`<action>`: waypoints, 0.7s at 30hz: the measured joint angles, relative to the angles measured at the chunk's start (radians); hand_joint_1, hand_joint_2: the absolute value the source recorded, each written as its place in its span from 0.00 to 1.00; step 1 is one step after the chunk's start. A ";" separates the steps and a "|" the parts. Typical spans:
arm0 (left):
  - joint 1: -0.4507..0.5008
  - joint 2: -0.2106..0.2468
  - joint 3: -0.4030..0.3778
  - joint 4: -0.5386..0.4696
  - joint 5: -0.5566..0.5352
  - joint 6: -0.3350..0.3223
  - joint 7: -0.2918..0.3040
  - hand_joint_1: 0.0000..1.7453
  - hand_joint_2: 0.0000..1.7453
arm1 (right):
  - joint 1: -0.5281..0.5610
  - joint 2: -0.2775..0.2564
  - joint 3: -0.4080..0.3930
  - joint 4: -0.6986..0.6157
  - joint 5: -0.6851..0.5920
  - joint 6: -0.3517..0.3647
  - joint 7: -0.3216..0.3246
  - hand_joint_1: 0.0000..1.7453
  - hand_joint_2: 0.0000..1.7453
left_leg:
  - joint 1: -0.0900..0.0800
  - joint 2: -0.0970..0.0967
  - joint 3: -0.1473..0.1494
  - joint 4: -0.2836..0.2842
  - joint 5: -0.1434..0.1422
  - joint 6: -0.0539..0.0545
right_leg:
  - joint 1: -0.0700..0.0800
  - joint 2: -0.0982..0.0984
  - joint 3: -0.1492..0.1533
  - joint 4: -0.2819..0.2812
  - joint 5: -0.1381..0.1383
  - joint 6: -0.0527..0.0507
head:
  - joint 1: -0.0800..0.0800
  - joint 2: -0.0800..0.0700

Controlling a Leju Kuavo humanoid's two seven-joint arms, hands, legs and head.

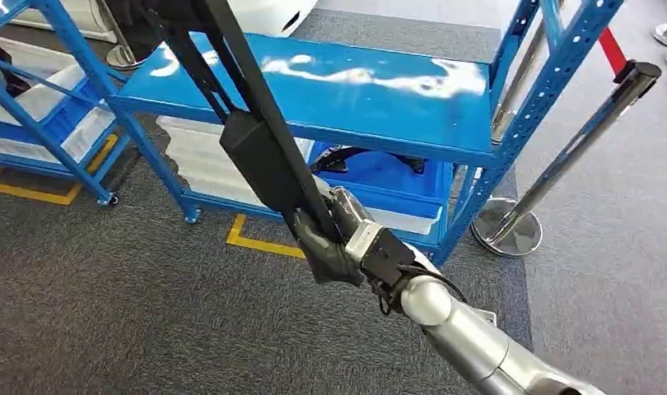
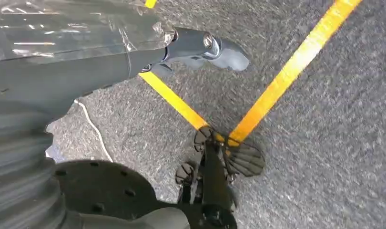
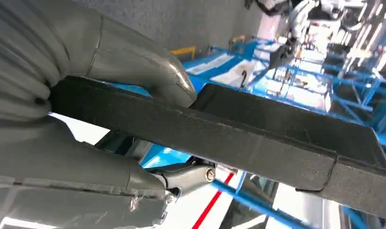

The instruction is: Take the parts from the cabinet and place them on the table.

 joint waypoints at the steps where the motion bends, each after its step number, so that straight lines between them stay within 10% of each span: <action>1: 0.003 -0.002 0.000 0.000 0.001 0.000 0.002 0.00 1.00 | -0.002 0.000 0.000 0.000 0.000 0.001 0.000 1.00 1.00 | 0.004 -0.009 0.004 -0.007 0.004 0.003 | -0.008 0.044 -0.002 0.020 -0.015 0.006 | 0.005 0.000; 4: -0.001 -0.002 0.000 0.000 0.001 0.003 0.003 0.00 1.00 | -0.002 -0.001 0.000 0.002 0.000 0.002 0.000 1.00 1.00 | 0.007 -0.041 0.003 -0.008 0.007 0.010 | -0.017 0.101 -0.105 0.234 -0.121 0.015 | 0.024 0.000; 6: 0.000 -0.002 0.000 0.000 -0.001 0.002 0.003 0.00 1.00 | 0.001 -0.001 0.001 0.005 0.001 0.002 0.004 1.00 1.00 | 0.009 -0.067 0.003 -0.005 0.006 0.010 | -0.022 0.103 -0.147 0.301 -0.118 0.020 | 0.029 0.000; 9: 0.000 -0.002 0.000 0.000 -0.004 -0.002 0.003 0.00 1.00 | -0.002 -0.002 0.001 0.005 0.001 0.000 0.008 1.00 1.00 | 0.016 -0.106 0.004 0.007 -0.002 -0.002 | -0.033 0.124 -0.068 0.103 0.012 0.024 | 0.039 0.000; 11: -0.003 -0.001 0.000 0.000 -0.006 -0.005 0.003 0.00 1.00 | -0.002 -0.003 0.001 0.006 0.001 -0.002 0.010 1.00 1.00 | 0.015 -0.125 -0.007 0.023 -0.008 -0.015 | -0.040 0.190 -0.035 0.016 0.020 0.024 | 0.044 0.000; 15: 0.005 0.004 0.000 0.001 -0.008 -0.010 0.002 0.00 1.00 | -0.002 -0.001 0.001 0.005 0.004 -0.005 0.015 1.00 1.00 | 0.024 -0.156 -0.014 0.018 -0.007 -0.043 | -0.040 0.146 -0.029 0.009 0.025 -0.002 | 0.041 0.000; 18: 0.000 0.003 0.000 0.001 -0.010 -0.011 0.002 0.00 1.00 | -0.002 0.000 0.001 0.005 0.004 -0.008 0.015 1.00 1.00 | 0.019 -0.050 -0.086 0.183 -0.093 -0.051 | -0.032 0.109 -0.021 0.005 0.021 -0.017 | 0.013 0.000; 21: 0.000 0.004 0.000 0.001 -0.011 -0.013 0.001 0.00 1.00 | 0.001 0.000 0.002 0.005 0.004 -0.008 0.017 1.00 1.00 | 0.020 -0.034 -0.155 0.316 -0.125 -0.054 | -0.025 0.070 -0.016 0.006 0.014 -0.025 | 0.005 0.000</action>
